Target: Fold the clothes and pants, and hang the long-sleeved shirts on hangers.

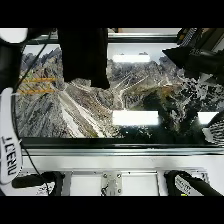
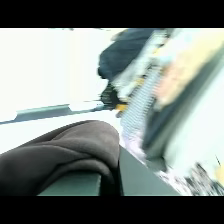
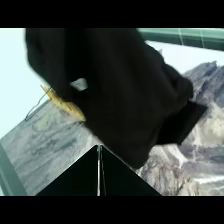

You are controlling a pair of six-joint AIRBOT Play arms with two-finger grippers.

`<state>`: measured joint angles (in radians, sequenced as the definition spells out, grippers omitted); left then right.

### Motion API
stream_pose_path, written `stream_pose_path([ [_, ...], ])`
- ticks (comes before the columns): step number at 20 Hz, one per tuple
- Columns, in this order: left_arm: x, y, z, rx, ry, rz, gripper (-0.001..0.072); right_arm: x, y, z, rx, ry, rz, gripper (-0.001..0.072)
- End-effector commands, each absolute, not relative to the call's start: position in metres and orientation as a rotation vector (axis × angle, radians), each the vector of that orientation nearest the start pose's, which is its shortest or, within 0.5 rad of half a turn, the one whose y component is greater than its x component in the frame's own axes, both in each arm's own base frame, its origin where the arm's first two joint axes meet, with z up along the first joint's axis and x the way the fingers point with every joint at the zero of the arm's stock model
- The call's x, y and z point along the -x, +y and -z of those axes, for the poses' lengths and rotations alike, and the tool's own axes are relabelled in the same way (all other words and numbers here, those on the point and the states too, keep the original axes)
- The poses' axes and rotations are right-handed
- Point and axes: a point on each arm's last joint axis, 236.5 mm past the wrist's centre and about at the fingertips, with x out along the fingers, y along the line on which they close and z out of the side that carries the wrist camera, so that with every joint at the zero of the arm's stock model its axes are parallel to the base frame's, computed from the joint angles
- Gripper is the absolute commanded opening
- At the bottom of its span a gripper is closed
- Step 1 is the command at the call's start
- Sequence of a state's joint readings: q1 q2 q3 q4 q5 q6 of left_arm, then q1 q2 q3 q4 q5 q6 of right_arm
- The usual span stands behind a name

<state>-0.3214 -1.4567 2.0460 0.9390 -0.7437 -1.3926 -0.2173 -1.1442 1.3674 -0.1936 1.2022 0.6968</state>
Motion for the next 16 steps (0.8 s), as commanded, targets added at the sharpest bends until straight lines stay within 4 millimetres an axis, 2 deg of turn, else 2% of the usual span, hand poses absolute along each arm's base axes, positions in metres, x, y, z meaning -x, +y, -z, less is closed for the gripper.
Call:
stream_pose_path([
  [1, -0.408, -0.260, -0.428, 0.141, 0.158, 0.764, 0.0018, -0.408, 0.107, -0.310, -0.356, 0.306, -0.814, 0.0027],
  [3, -0.392, -0.264, -0.409, 0.153, 0.214, 0.771, 0.0018, -0.415, 0.075, -0.288, -0.318, 0.400, -0.635, 0.0027],
  [5, -0.387, -0.270, -0.367, 0.173, 0.322, 0.772, 0.0018, -0.412, 0.043, -0.256, -0.227, 0.526, -0.462, 0.0027],
  [8, -0.395, -0.268, -0.281, 0.195, 0.519, 0.729, 0.0018, -0.401, 0.000, -0.207, -0.146, 0.731, -0.215, 0.0028],
  [10, -0.403, -0.254, -0.216, 0.231, 0.658, 0.661, 0.0019, -0.391, -0.007, -0.176, -0.131, 0.856, -0.134, 0.0028],
  [11, -0.406, -0.243, -0.183, 0.241, 0.717, 0.619, 0.0018, -0.387, 0.004, -0.161, -0.139, 0.902, -0.157, 0.0034],
  [12, -0.408, -0.229, -0.154, 0.252, 0.769, 0.577, 0.0019, -0.384, 0.023, -0.144, -0.161, 0.943, -0.207, 0.0188],
  [13, -0.408, -0.213, -0.126, 0.266, 0.823, 0.533, 0.0018, -0.379, 0.044, -0.128, -0.192, 0.986, -0.262, 0.0491],
  [14, -0.407, -0.198, -0.103, 0.282, 0.868, 0.492, 0.0018, -0.374, 0.067, -0.109, -0.231, 1.031, -0.320, 0.0674],
  [16, -0.405, -0.170, -0.069, 0.320, 0.933, 0.417, 0.0019, -0.359, 0.117, -0.064, -0.304, 1.138, -0.426, 0.0663],
])
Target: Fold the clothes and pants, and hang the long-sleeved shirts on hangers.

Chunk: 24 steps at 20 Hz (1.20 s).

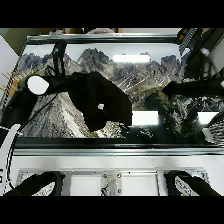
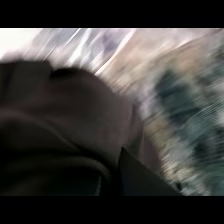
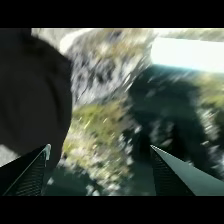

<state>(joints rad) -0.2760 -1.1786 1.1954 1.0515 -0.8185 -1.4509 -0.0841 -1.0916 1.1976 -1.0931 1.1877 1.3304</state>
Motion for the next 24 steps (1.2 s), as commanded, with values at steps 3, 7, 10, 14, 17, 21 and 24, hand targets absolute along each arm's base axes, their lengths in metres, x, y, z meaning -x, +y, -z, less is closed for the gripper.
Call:
stream_pose_path([
  [3, -0.401, -0.137, -0.039, 0.360, 0.990, 0.333, 0.0019, -0.341, 0.164, 0.004, -0.363, 1.278, -0.427, 0.0661],
  [7, -0.397, -0.122, -0.026, 0.380, 1.017, 0.296, 0.0018, -0.338, 0.208, 0.058, -0.385, 1.357, -0.403, 0.0660],
  [10, -0.398, -0.121, -0.027, 0.379, 1.014, 0.295, 0.0018, -0.335, 0.234, 0.079, -0.431, 1.387, -0.416, 0.0660],
  [14, -0.398, -0.122, -0.027, 0.379, 1.014, 0.295, 0.0019, -0.329, 0.243, 0.094, -0.417, 1.418, -0.420, 0.0564],
  [17, -0.398, -0.122, -0.028, 0.380, 1.012, 0.296, 0.0018, -0.333, 0.244, 0.087, -0.345, 1.378, -0.485, 0.0027],
  [21, -0.417, -0.119, -0.142, 0.353, 0.766, 0.345, 0.0018, -0.362, 0.209, -0.017, -0.118, 1.208, -0.569, 0.0026],
  [24, -0.384, -0.127, -0.326, 0.317, 0.368, 0.445, 0.0018, -0.369, 0.165, -0.187, 0.021, 0.902, -0.537, 0.0025],
])
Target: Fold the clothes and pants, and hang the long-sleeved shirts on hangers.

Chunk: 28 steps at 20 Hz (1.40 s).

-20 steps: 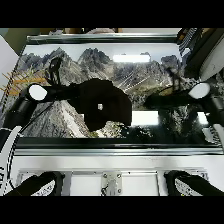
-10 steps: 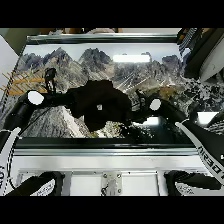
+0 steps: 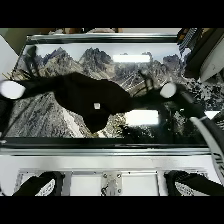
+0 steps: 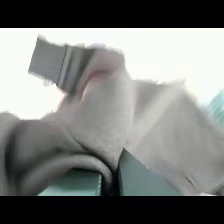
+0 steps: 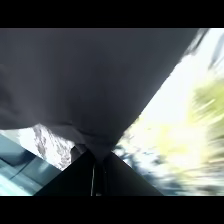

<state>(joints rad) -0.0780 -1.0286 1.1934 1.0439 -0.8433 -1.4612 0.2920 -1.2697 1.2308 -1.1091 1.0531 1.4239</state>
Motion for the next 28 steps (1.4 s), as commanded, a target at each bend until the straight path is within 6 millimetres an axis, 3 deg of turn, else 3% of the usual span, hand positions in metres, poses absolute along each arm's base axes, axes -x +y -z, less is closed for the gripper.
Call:
stream_pose_path([
  [1, -0.359, -0.134, -0.378, 0.307, 0.250, 0.488, 0.0018, -0.359, 0.157, -0.252, -0.001, 0.761, -0.522, 0.0026],
  [2, -0.327, -0.141, -0.425, 0.298, 0.135, 0.538, 0.0018, -0.346, 0.150, -0.309, -0.030, 0.624, -0.508, 0.0025],
  [3, -0.298, -0.146, -0.460, 0.291, 0.041, 0.578, 0.0018, -0.327, 0.145, -0.364, -0.058, 0.481, -0.500, 0.0025],
  [5, -0.244, -0.153, -0.511, 0.296, -0.112, 0.656, 0.0018, -0.288, 0.134, -0.445, -0.127, 0.252, -0.494, 0.0025],
  [6, -0.223, -0.154, -0.529, 0.305, -0.171, 0.687, 0.0018, -0.272, 0.129, -0.472, -0.154, 0.168, -0.495, 0.0025],
  [7, -0.209, -0.154, -0.541, 0.318, -0.214, 0.711, 0.0018, -0.259, 0.125, -0.492, -0.182, 0.101, -0.494, 0.0025],
  [9, -0.199, -0.157, -0.549, 0.334, -0.243, 0.742, 0.0018, -0.249, 0.121, -0.507, -0.226, 0.049, -0.492, 0.0025],
  [11, -0.214, -0.165, -0.539, 0.330, -0.201, 0.746, 0.0018, -0.257, 0.120, -0.503, -0.261, 0.072, -0.477, 0.0025],
  [12, -0.231, -0.169, -0.527, 0.306, -0.162, 0.725, 0.0018, -0.267, 0.121, -0.495, -0.271, 0.102, -0.467, 0.0025],
  [14, -0.280, -0.176, -0.482, 0.259, -0.010, 0.653, 0.0018, -0.297, 0.125, -0.466, -0.268, 0.206, -0.443, 0.0025],
  [17, -0.358, -0.182, -0.377, 0.222, 0.335, 0.515, 0.0018, -0.356, 0.130, -0.382, -0.196, 0.476, -0.378, 0.0026],
  [20, -0.399, -0.190, -0.263, 0.211, 0.669, 0.455, 0.0018, -0.405, 0.118, -0.290, 0.027, 0.713, -0.314, 0.0025],
  [23, -0.396, -0.181, -0.171, 0.244, 0.875, 0.398, 0.0018, -0.412, 0.109, -0.209, 0.106, 0.907, -0.286, 0.0025],
  [26, -0.353, -0.182, -0.086, 0.304, 1.090, 0.389, 0.0018, -0.395, 0.102, -0.127, 0.122, 1.076, -0.266, 0.0025],
  [28, -0.321, -0.197, -0.048, 0.382, 1.208, 0.445, 0.0018, -0.387, 0.099, -0.076, 0.092, 1.155, -0.238, 0.0026],
])
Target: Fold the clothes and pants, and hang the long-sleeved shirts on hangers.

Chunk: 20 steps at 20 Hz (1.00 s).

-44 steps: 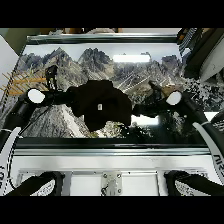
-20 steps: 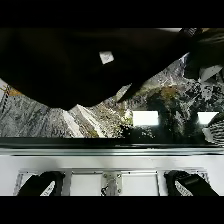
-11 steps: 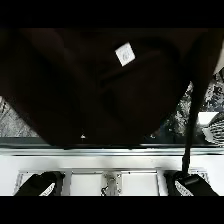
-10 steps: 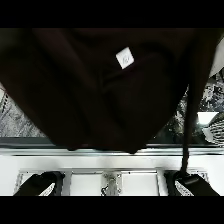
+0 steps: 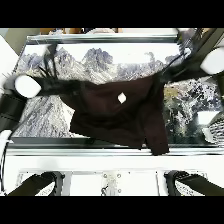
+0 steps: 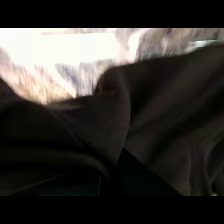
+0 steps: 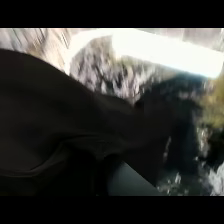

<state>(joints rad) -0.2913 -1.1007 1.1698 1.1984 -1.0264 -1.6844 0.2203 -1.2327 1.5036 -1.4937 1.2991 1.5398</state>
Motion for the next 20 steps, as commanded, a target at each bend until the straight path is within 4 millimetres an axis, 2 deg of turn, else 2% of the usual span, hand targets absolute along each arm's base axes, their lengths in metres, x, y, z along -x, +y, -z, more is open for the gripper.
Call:
stream_pose_path([
  [1, -0.310, -0.205, -0.033, 0.421, 1.252, 0.470, 0.0018, -0.386, 0.099, -0.057, 0.070, 1.171, -0.222, 0.0026],
  [4, -0.302, -0.212, -0.002, 0.484, 1.301, 0.470, 0.0018, -0.390, 0.099, -0.022, 0.016, 1.177, -0.182, 0.0036],
  [5, -0.305, -0.211, 0.006, 0.486, 1.309, 0.455, 0.0018, -0.394, 0.100, -0.019, 0.015, 1.168, -0.182, 0.0082],
  [6, -0.309, -0.211, 0.011, 0.490, 1.309, 0.444, 0.0018, -0.398, 0.101, -0.019, 0.014, 1.154, -0.182, 0.0302],
  [7, -0.314, -0.210, 0.015, 0.494, 1.302, 0.433, 0.0018, -0.402, 0.101, -0.023, 0.012, 1.133, -0.184, 0.0576],
  [8, -0.318, -0.209, 0.018, 0.496, 1.292, 0.423, 0.0018, -0.405, 0.102, -0.030, 0.017, 1.114, -0.191, 0.0667],
  [11, -0.326, -0.208, 0.021, 0.485, 1.266, 0.417, 0.0018, -0.401, 0.113, -0.062, 0.042, 1.039, -0.242, 0.0660],
  [12, -0.327, -0.208, 0.021, 0.476, 1.257, 0.423, 0.0018, -0.392, 0.119, -0.072, 0.054, 1.028, -0.262, 0.0631],
  [13, -0.328, -0.207, 0.021, 0.469, 1.253, 0.425, 0.0018, -0.383, 0.129, -0.078, 0.068, 1.021, -0.291, 0.0559],
  [14, -0.328, -0.207, 0.021, 0.469, 1.252, 0.423, 0.0018, -0.371, 0.143, -0.079, 0.091, 1.024, -0.328, 0.0534],
  [16, -0.330, -0.206, 0.021, 0.467, 1.245, 0.420, 0.0019, -0.342, 0.170, -0.063, 0.146, 1.066, -0.404, 0.0533],
  [17, -0.331, -0.204, 0.022, 0.456, 1.241, 0.416, 0.0018, -0.326, 0.182, -0.047, 0.167, 1.113, -0.421, 0.0513],
  [18, -0.331, -0.202, 0.023, 0.444, 1.242, 0.414, 0.0018, -0.313, 0.188, -0.029, 0.206, 1.154, -0.422, 0.0457],
  [20, -0.330, -0.203, 0.023, 0.446, 1.244, 0.415, 0.0018, -0.297, 0.187, 0.009, 0.318, 1.219, -0.352, 0.0456],
])
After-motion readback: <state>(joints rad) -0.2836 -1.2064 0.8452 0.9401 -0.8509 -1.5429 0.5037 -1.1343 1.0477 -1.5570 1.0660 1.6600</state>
